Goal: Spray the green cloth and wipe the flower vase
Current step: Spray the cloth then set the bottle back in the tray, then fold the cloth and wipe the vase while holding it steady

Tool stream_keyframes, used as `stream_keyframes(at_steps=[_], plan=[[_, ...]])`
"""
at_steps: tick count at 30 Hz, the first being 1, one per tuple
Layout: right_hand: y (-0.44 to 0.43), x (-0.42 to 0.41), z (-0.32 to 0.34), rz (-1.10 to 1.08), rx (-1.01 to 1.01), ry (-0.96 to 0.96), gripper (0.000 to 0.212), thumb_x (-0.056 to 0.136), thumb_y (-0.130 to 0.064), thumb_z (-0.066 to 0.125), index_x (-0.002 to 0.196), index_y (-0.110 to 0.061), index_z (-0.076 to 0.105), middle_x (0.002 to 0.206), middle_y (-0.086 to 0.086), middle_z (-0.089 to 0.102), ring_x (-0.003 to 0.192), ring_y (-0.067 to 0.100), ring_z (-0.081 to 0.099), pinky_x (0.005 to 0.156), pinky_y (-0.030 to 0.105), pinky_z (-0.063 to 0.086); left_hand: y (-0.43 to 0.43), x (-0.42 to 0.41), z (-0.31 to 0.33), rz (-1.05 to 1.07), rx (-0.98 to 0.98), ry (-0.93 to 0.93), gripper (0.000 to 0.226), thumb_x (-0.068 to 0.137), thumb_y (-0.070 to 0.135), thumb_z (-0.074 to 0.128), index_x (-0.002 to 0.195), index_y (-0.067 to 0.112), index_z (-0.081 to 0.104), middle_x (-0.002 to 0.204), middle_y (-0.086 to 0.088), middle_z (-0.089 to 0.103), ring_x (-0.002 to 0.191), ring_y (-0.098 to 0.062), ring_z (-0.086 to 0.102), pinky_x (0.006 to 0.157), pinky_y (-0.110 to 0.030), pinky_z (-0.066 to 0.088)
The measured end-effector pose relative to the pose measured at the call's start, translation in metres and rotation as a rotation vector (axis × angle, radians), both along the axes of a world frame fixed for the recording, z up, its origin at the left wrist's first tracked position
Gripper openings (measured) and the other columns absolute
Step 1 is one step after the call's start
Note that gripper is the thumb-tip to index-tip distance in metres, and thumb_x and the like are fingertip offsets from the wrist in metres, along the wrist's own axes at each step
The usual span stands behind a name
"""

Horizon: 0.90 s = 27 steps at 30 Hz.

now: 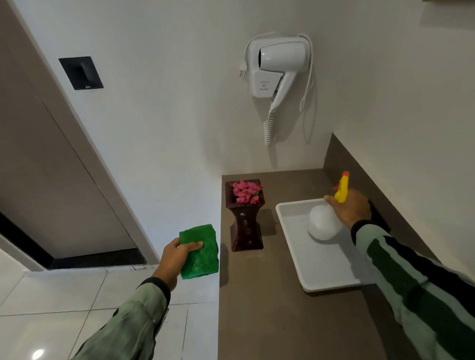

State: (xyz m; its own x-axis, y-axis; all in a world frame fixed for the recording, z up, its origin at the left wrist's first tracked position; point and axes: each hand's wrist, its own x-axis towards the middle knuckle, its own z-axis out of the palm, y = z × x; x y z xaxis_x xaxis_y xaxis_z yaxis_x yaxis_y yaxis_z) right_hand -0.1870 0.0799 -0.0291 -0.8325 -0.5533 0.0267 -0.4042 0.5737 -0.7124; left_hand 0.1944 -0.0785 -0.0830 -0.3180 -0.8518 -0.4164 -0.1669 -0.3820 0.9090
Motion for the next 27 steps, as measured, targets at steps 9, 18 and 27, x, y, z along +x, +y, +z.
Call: stream_keyframes(at_steps=[9,18,27], plan=[[-0.017,-0.029,-0.033,-0.057,0.028,-0.035,0.043,0.089,-0.025,0.063,0.125,-0.002,0.056,0.116,0.025,0.065,0.106,0.043,0.060,0.091,0.047,0.049,0.006,-0.015,0.001,-0.156,0.035,0.005,0.036,0.082,0.012,0.074,0.117,0.013,0.066,0.112,-0.010,0.074,0.099,-0.029,0.071,0.076,-0.037,0.058],[0.033,0.092,-0.030,-0.154,-0.374,-0.342,0.051,0.078,-0.044,0.072,0.114,-0.015,0.051,0.110,0.014,0.059,0.097,0.032,0.060,0.077,0.041,0.050,0.011,-0.019,0.011,-0.363,0.105,0.014,0.051,0.071,0.016,0.072,0.121,0.009,0.065,0.119,-0.016,0.072,0.108,-0.034,0.069,0.097,-0.048,0.054],[-0.003,0.193,-0.058,0.391,-0.241,-0.865,0.049,0.067,-0.020,0.085,0.112,-0.023,0.064,0.116,0.004,0.071,0.105,0.019,0.066,0.097,0.042,0.053,0.009,-0.043,0.039,-0.608,-0.053,-0.083,0.040,0.077,0.009,0.074,0.116,0.012,0.070,0.117,-0.012,0.073,0.107,-0.027,0.068,0.090,-0.040,0.056]])
